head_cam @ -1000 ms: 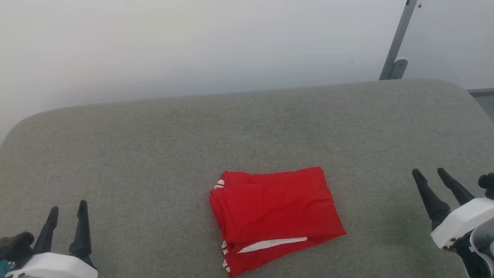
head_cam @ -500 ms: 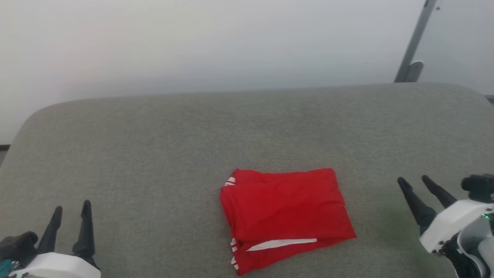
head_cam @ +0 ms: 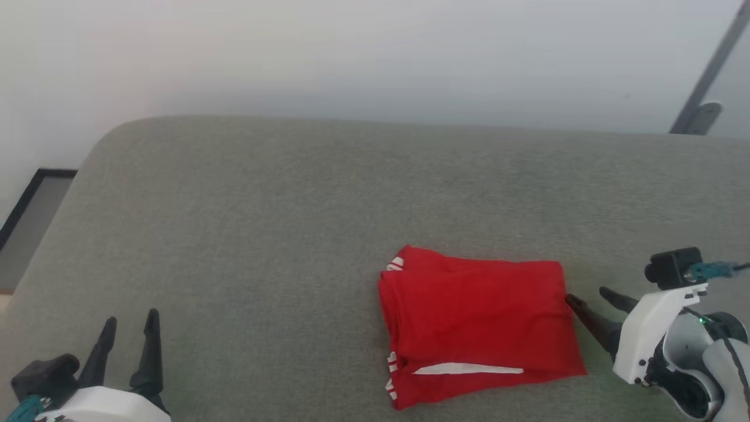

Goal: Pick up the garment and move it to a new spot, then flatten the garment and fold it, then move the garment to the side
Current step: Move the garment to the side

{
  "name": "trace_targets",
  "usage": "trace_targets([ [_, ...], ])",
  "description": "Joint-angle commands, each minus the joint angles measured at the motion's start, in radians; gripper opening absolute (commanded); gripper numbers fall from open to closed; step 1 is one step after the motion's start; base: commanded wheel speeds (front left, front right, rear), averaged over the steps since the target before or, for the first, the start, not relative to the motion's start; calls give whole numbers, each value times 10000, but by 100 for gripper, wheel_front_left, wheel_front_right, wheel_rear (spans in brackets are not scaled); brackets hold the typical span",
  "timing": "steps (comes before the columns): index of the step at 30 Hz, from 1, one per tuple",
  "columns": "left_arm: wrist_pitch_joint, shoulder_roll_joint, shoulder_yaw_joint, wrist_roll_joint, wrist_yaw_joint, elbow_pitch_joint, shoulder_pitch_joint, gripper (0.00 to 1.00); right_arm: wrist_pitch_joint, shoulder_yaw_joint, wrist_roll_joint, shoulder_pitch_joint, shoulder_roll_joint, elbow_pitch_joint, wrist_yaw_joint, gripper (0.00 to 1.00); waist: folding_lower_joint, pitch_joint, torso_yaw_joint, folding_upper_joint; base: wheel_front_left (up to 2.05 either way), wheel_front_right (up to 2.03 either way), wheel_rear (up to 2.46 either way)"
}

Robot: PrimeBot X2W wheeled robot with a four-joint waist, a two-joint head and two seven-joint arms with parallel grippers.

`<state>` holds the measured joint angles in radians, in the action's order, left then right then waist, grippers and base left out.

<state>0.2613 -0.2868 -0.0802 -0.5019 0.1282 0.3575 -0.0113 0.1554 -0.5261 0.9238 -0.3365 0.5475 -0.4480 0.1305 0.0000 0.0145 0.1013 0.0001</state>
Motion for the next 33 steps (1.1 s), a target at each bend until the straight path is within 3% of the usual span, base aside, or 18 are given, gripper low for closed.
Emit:
trace_targets([
  [1, 43, 21, 22, -67, 25, 2, -137, 100, 373, -107, 81, -186, 117, -17, 4, 100, 0, 205, 254, -1, 0, 0, 0],
  [11, 43, 269, 265, -43, 25, 7, -448, 100, 3075, -494, 311, -620, 433, -207, 4, 100, 0, 848, 795, -1, 0, 0, 0],
  [20, 42, 484, 529, -1, 25, 101, -876, 100, 4958, -298, 299, -952, -134, -691, 3, 100, 0, 1396, 1074, -1, 0, 0, 0],
  [21, 42, 494, 548, -3, 25, 112, -916, 100, 5083, -299, 246, -963, -185, -691, 3, 65, 0, 1425, 1090, -1, 0, 0, 0],
  [22, 43, 497, 554, -6, 25, 121, -948, 100, 5183, -306, 204, -981, -217, -665, 4, 0, 0, 1451, 1100, -1, 0, 0, 0],
  [33, 42, 501, 501, 12, 25, 97, -1218, 100, 5297, 865, -290, -1293, 219, -251, -10, 0, 0, 1606, 736, -1, 0, 0, 0],
])
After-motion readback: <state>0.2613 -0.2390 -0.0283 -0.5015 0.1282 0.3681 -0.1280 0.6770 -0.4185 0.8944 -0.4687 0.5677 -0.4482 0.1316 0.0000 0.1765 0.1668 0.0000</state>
